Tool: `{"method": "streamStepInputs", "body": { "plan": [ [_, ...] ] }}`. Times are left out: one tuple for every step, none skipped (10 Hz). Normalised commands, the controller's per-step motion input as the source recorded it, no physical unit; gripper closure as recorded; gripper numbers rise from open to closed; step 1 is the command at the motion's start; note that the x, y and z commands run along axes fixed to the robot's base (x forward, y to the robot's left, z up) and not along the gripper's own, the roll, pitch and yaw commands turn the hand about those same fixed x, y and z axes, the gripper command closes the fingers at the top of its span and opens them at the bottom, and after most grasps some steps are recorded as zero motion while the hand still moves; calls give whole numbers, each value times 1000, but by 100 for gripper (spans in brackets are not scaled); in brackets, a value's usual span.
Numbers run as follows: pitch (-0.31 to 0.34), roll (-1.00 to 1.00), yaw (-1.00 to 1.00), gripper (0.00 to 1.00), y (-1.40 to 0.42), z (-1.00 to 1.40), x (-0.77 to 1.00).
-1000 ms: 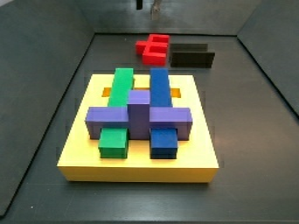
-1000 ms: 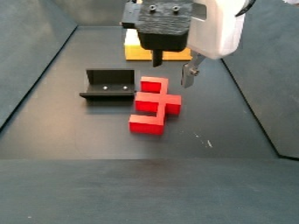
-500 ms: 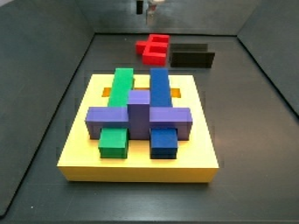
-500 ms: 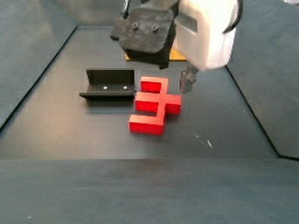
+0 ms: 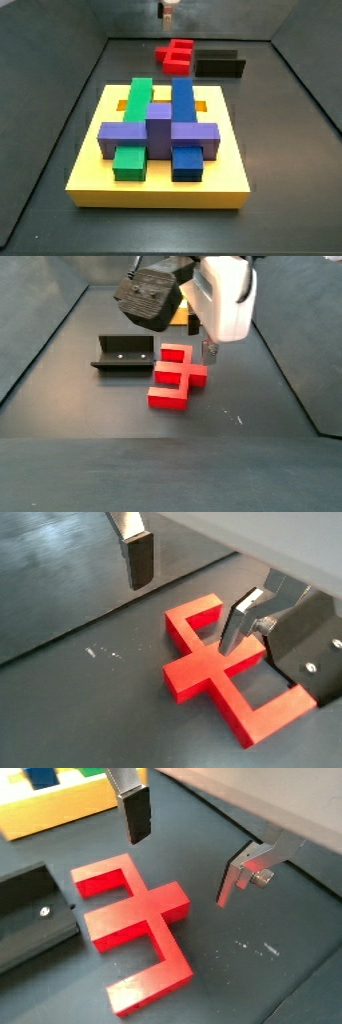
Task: Pick up the red object. Move up. Place the red object on the fixture. Regrasp the red object. Move to above the board. Insert the red object.
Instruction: Pick up the red object.
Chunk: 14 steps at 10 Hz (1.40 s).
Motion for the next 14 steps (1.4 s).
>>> {"method": "streamStepInputs", "body": {
  "plan": [
    [44, 0, -671, 0, 0, 0, 0],
    [50, 0, -566, 0, 0, -26, -43],
    [59, 0, -420, 0, 0, -11, -74],
    [39, 0, -320, 0, 0, -23, -114],
    [27, 54, -220, 0, -69, -180, 0],
    [0, 0, -223, 0, -137, -343, 0],
    [0, 0, -226, 0, -166, -406, 0],
    [0, 0, -180, 0, -37, -380, -3],
    [0, 56, -169, 0, 0, -371, 0],
    [0, 70, -171, 0, 0, -451, 0],
    [-33, -89, -174, 0, 0, -357, -60],
    [-19, -131, -240, 0, 14, -246, -129],
    [-4, -63, -249, 0, 0, -220, -34],
    [0, -11, -249, 0, 0, -191, -6]
  ]
}}
